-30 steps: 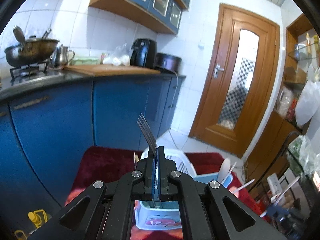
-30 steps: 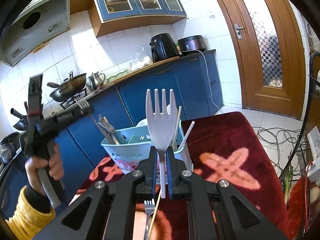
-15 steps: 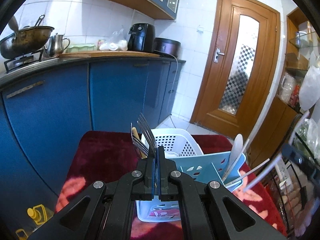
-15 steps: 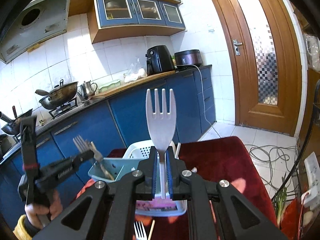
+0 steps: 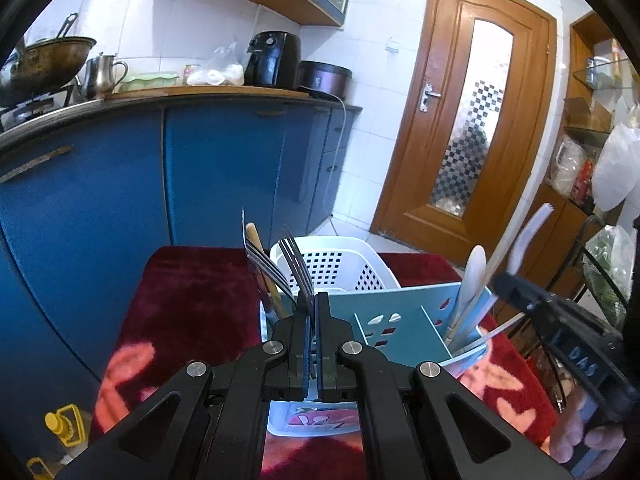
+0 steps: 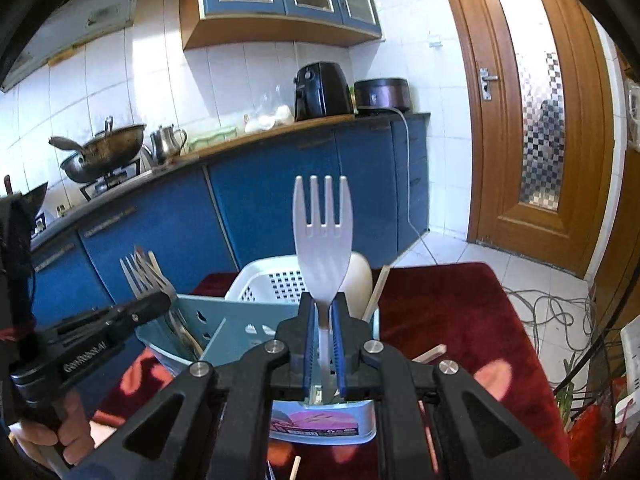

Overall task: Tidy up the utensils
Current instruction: 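Lower both held forks down into the blue box, then open both tools to release the forks in the box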

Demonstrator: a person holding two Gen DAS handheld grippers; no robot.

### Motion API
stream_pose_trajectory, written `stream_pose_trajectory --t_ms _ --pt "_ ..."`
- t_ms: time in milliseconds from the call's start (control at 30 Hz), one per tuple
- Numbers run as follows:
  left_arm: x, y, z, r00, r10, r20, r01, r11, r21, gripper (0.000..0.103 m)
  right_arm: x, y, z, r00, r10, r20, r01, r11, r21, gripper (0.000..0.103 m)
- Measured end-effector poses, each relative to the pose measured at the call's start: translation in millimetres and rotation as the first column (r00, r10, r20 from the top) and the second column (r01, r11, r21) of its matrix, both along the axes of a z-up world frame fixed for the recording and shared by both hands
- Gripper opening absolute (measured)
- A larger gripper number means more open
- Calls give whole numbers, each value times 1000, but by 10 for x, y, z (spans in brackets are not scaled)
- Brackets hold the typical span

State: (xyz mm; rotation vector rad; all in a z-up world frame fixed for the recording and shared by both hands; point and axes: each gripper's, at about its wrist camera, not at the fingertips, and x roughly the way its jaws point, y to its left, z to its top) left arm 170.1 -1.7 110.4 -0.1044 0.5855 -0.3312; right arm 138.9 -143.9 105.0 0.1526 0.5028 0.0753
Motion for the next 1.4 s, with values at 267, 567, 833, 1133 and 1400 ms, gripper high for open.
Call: stream_pose_trajectory --t_ms 267,567,833,1133,1400 --pt "31 -19 -47 999 -22 -30 22 1000 1 2 94 -2 -168 997 28 -72 -25 999 40 11" --pt "-37 -64 30 999 -40 -32 41 999 10 25 13 -66 -123 997 34 -64 -27 995 98 28" --pt "-190 -104 155 999 -52 -5 52 998 28 33 -157 -57 44 999 35 -16 -33 994 104 30" --pt "-387 -56 280 999 -44 -5 44 999 18 38 -475 -69 162 999 51 9 -52 990 130 33" --pt "-646 19 286 999 -49 -13 49 999 11 38 -767 -97 117 998 56 -3 -55 988 147 36"
